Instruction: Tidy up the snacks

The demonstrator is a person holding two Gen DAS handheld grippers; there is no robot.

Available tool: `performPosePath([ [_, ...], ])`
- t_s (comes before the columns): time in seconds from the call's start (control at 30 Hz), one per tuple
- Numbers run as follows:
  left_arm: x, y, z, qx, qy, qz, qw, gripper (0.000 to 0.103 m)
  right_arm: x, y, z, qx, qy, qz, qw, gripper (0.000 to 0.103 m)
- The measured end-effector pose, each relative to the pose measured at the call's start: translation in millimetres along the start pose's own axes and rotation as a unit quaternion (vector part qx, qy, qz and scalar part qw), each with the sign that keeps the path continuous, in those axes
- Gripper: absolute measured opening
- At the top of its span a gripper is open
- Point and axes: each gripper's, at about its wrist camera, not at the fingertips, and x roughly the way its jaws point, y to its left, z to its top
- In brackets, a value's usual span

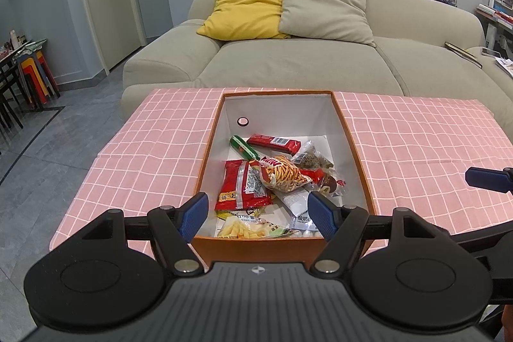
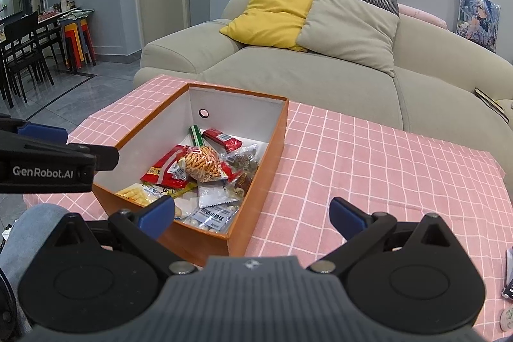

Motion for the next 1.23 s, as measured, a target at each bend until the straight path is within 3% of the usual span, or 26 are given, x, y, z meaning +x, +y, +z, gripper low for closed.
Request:
performPosePath([
  [0.83, -2.1, -1.4, 0.7, 0.018, -0.005, -0.007, 0.9998, 0.081, -0.5, -1.5, 0.1, 0.000, 0.000, 0.001, 1.000, 0.099],
  [1.23, -1.3, 3.5, 1.4, 0.004, -0.006, -0.013, 0.9999, 0.081, 0.0, 1.1, -0.1, 0.001, -0.001, -0.002, 1.000, 0.099],
])
